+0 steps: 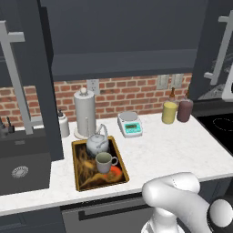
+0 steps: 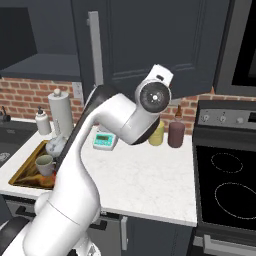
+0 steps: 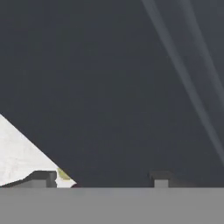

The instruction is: Pick the kettle from the counter and place it on the tray. Then pick the mug from the cabinet and place it on the tray. Then close the cabinet doors.

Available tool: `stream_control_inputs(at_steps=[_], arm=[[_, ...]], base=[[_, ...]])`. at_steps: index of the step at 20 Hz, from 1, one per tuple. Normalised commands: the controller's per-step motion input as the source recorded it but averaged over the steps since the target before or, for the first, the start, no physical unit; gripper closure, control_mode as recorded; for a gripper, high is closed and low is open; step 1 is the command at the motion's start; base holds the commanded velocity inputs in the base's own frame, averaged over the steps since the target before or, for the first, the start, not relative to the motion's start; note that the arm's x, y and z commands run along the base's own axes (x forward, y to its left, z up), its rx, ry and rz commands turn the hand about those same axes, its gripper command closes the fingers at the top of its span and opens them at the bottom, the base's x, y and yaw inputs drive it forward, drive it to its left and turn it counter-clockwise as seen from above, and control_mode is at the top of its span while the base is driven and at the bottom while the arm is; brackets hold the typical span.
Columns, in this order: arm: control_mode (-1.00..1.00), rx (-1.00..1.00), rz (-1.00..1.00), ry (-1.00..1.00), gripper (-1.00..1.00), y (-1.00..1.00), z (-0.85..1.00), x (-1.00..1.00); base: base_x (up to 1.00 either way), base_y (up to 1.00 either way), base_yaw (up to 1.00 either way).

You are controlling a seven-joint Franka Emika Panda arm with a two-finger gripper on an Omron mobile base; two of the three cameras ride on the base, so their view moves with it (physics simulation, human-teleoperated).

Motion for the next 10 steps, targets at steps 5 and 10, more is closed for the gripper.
stream_control_inputs(at_steps=[5, 10], arm=[[-1.0, -0.13, -0.14, 0.05, -1.0, 0.31, -0.16, 0.81], [-1.0, -0.07, -0.03, 0.0, -1.0, 0.15, -0.39, 0.89]], base=[[0.0, 0.0, 0.0], [0.0, 0.0, 0.0]])
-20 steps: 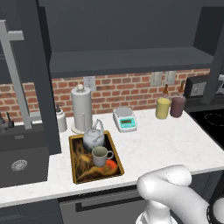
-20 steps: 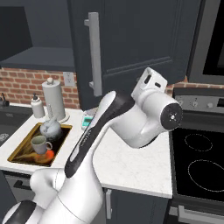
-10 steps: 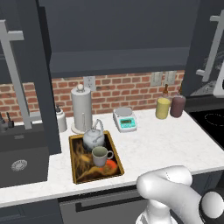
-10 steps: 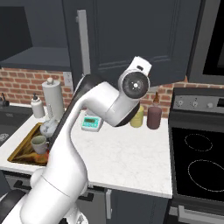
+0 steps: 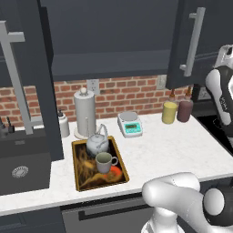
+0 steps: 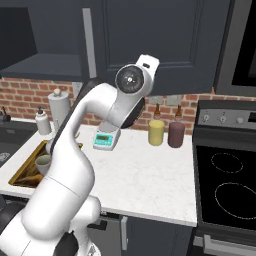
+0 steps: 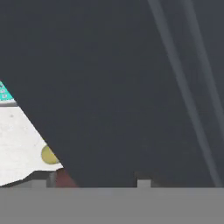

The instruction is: Pick the kettle from the counter and place it on the tray. Then pick the mug from the cabinet and place it on the tray. Then close the cabinet doors.

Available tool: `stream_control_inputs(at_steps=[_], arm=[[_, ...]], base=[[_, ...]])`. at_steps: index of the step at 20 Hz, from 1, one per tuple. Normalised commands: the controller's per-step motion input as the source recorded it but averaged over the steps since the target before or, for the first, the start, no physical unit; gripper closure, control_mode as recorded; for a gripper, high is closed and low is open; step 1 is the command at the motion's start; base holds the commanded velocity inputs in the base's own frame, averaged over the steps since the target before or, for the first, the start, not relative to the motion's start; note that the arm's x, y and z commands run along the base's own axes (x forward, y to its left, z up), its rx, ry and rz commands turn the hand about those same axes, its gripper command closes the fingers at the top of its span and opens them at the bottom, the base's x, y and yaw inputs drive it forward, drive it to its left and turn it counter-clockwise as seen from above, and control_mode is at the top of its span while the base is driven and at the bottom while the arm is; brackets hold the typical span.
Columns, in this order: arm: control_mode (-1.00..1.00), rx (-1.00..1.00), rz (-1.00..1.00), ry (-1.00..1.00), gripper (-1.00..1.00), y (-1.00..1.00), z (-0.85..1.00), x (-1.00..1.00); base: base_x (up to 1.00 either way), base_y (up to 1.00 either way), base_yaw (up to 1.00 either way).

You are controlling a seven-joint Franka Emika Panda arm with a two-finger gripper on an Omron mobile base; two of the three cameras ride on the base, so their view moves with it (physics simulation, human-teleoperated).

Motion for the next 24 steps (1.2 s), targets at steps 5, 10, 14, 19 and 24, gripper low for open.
stream_control_inputs(at_steps=[5, 10, 14, 19, 24], arm=[[-1.0, -0.07, 0.0, 0.0, -1.0, 0.15, -0.5, 0.76], [-1.0, -0.05, 0.0, 0.0, -1.0, 0.17, -0.52, 0.69], [-1.0, 0.0, 0.0, 0.0, -1.0, 0.12, -0.38, 0.72], [-1.0, -0.01, 0.0, 0.0, -1.0, 0.08, -0.43, 0.65], [-1.0, -0.07, 0.0, 0.02, -1.0, 0.0, -0.77, 0.35]], base=[[0.0, 0.0, 0.0], [0.0, 0.0, 0.0], [0.0, 0.0, 0.0], [0.0, 0.0, 0.0], [0.0, 0.0, 0.0]])
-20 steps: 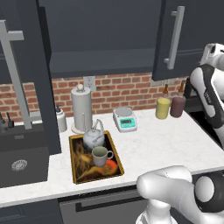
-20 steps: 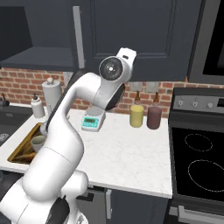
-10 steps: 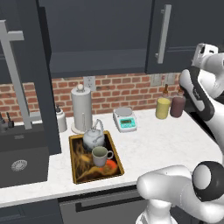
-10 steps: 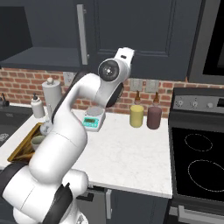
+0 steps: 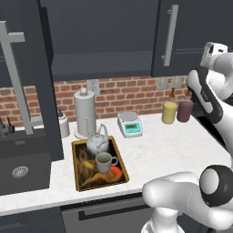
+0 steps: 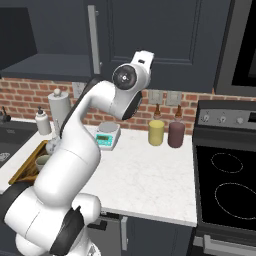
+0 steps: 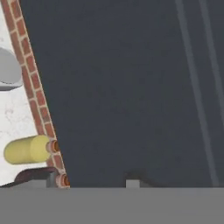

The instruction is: Pick the kettle from the counter and place it on the tray. Then pick the mug from the cabinet and place it on the tray. Then close the cabinet doors.

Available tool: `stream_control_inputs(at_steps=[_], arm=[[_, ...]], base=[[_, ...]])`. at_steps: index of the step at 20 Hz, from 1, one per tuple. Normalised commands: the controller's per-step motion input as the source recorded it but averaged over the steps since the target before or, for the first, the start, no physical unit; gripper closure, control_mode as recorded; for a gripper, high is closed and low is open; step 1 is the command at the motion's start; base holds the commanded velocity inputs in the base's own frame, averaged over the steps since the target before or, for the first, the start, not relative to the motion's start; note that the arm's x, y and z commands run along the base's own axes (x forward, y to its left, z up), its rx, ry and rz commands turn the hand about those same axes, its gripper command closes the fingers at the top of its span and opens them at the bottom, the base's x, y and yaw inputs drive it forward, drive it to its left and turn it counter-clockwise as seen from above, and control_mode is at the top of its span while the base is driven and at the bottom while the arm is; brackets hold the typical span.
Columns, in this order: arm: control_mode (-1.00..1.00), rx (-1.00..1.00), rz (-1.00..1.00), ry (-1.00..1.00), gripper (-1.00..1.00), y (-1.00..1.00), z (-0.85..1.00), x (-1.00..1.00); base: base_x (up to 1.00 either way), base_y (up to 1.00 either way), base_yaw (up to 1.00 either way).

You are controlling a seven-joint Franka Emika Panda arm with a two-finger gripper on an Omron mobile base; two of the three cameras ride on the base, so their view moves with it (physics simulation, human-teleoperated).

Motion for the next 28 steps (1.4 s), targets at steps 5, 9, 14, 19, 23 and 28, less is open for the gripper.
stream_control_inputs(at_steps=[5, 9, 14, 19, 23, 28], arm=[[-1.0, -0.07, 0.0, 0.02, -1.0, 0.04, -0.95, 0.02], [-1.0, -0.07, 0.0, 0.15, -1.0, 0.12, -0.98, 0.0], [-1.0, -0.02, -0.02, 0.13, -1.0, 0.0, -0.63, -0.21], [-1.0, -0.07, -0.06, -0.04, -1.0, 0.0, -0.12, -0.83], [-1.0, -0.18, -0.12, -0.07, -1.0, 0.14, 0.06, -0.82], [-1.0, -0.29, -0.12, 0.01, -1.0, 0.41, 0.1, -0.42]], base=[[0.0, 0.0, 0.0], [0.0, 0.0, 0.0], [0.0, 0.0, 0.0], [0.0, 0.0, 0.0], [0.0, 0.0, 0.0], [0.0, 0.0, 0.0]])
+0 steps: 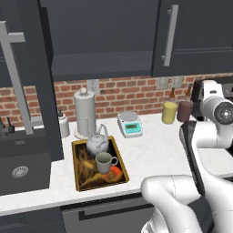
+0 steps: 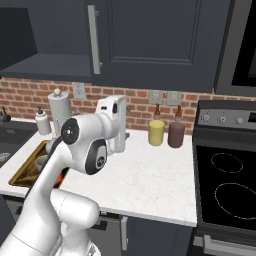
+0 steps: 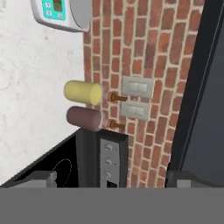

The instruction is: Pick the kettle from the counter and place it on the tray. Then pick the mug from the cabinet and place it on the tray. Then close the cabinet doors.

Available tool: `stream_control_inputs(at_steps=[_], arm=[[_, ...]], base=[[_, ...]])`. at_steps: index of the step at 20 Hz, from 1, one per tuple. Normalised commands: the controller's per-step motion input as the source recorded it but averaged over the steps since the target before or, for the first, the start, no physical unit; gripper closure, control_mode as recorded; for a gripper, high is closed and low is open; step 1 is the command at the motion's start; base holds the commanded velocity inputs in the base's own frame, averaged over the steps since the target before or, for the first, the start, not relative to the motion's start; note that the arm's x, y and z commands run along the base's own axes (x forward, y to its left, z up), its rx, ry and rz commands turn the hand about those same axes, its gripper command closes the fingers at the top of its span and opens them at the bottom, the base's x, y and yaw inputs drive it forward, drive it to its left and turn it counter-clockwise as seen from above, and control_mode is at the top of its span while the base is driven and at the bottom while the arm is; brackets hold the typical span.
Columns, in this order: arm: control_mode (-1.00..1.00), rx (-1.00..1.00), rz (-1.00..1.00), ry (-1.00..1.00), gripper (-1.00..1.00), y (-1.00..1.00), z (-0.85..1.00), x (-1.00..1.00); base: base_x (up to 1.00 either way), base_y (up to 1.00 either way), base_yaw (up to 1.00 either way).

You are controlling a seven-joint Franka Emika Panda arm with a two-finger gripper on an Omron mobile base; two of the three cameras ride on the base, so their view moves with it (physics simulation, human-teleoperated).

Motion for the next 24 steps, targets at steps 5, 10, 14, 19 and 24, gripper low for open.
stream_control_inputs(at_steps=[5, 10, 14, 19, 24], arm=[[-1.0, -0.21, -0.1, 0.17, -1.0, 0.33, -0.09, 0.0], [-1.0, -0.06, 0.0, -0.01, -1.0, 0.0, -0.16, -0.05], [-1.0, -0.27, -0.12, -0.08, -1.0, 0.14, 0.06, -0.38], [-1.0, -0.37, -0.19, -0.02, -1.0, 0.43, 0.13, -0.3], [-1.0, -0.36, -0.25, 0.0, -1.0, 0.55, 0.06, -0.23]], base=[[0.0, 0.0, 0.0], [0.0, 0.0, 0.0], [0.0, 0.0, 0.0], [0.0, 0.0, 0.0], [0.0, 0.0, 0.0]])
